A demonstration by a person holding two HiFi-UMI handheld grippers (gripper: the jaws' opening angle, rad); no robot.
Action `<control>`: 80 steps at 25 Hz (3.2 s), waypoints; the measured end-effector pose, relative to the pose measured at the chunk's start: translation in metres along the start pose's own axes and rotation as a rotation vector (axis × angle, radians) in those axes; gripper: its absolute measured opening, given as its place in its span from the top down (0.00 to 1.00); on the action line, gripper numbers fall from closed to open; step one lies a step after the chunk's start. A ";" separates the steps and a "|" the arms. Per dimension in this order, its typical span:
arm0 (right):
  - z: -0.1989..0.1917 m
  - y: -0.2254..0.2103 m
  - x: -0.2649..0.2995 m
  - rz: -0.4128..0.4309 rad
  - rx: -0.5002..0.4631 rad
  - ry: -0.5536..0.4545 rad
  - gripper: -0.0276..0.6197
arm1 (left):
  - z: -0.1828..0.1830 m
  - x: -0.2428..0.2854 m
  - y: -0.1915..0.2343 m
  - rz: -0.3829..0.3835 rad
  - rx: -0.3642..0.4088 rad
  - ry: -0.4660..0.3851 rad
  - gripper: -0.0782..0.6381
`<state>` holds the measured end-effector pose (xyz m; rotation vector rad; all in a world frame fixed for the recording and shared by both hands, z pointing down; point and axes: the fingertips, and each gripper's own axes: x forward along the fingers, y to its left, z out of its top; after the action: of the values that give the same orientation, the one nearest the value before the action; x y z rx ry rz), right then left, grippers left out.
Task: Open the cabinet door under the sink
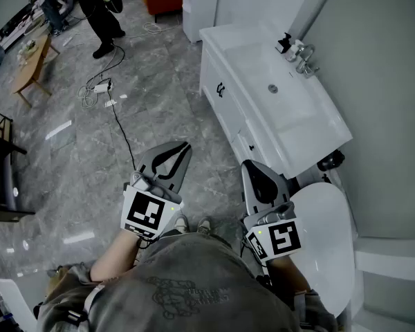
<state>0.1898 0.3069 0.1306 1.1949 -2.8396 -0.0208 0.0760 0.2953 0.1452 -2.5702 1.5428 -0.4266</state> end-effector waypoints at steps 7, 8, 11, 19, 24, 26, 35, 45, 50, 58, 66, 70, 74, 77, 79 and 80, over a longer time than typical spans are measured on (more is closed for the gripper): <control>-0.004 -0.010 -0.002 -0.011 0.026 -0.011 0.91 | -0.003 0.003 -0.002 0.021 0.016 0.007 0.85; -0.004 -0.011 -0.002 -0.011 0.026 -0.010 0.91 | -0.002 0.004 -0.001 0.023 0.016 0.007 0.85; -0.003 -0.014 -0.003 -0.009 0.029 -0.009 0.91 | 0.001 0.005 -0.001 0.029 0.018 0.008 0.85; -0.009 -0.023 -0.010 0.025 0.025 -0.013 0.91 | 0.006 0.013 -0.015 0.046 0.025 0.005 0.85; -0.016 -0.027 -0.016 0.047 0.020 -0.012 0.91 | 0.004 0.016 -0.026 0.067 0.030 0.011 0.85; -0.020 -0.030 -0.018 0.055 0.024 -0.009 0.91 | 0.001 0.018 -0.031 0.080 0.047 0.025 0.85; -0.032 -0.044 -0.004 0.080 0.033 -0.009 0.91 | -0.007 0.030 -0.030 0.097 0.031 0.029 0.85; -0.050 -0.054 0.041 0.057 0.036 -0.001 0.91 | -0.018 0.061 -0.007 0.059 0.082 0.005 0.85; -0.064 -0.060 0.082 0.038 0.050 0.031 0.91 | -0.033 0.080 0.029 0.054 0.067 0.010 0.85; -0.073 -0.068 0.167 -0.004 0.072 0.080 0.91 | -0.062 0.118 0.106 0.005 0.009 0.033 0.85; -0.080 -0.090 0.259 -0.095 0.116 0.147 0.91 | -0.087 0.169 0.194 -0.053 0.056 0.082 0.85; -0.083 -0.100 0.306 -0.137 0.123 0.177 0.90 | -0.095 0.197 0.236 -0.108 0.044 0.073 0.85; -0.089 -0.105 0.350 -0.160 0.109 0.222 0.90 | -0.104 0.224 0.277 -0.152 0.049 0.068 0.85; -0.098 -0.114 0.375 -0.219 0.101 0.256 0.90 | -0.113 0.246 0.297 -0.204 0.058 0.070 0.85; -0.103 -0.120 0.387 -0.255 0.110 0.246 0.90 | -0.121 0.259 0.307 -0.234 0.057 0.068 0.85; -0.105 -0.122 0.392 -0.265 0.121 0.232 0.90 | -0.125 0.264 0.310 -0.246 0.055 0.067 0.85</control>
<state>0.0093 -0.0575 0.2512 1.4821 -2.4988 0.2633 -0.1064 -0.0786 0.2379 -2.7377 1.2173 -0.5765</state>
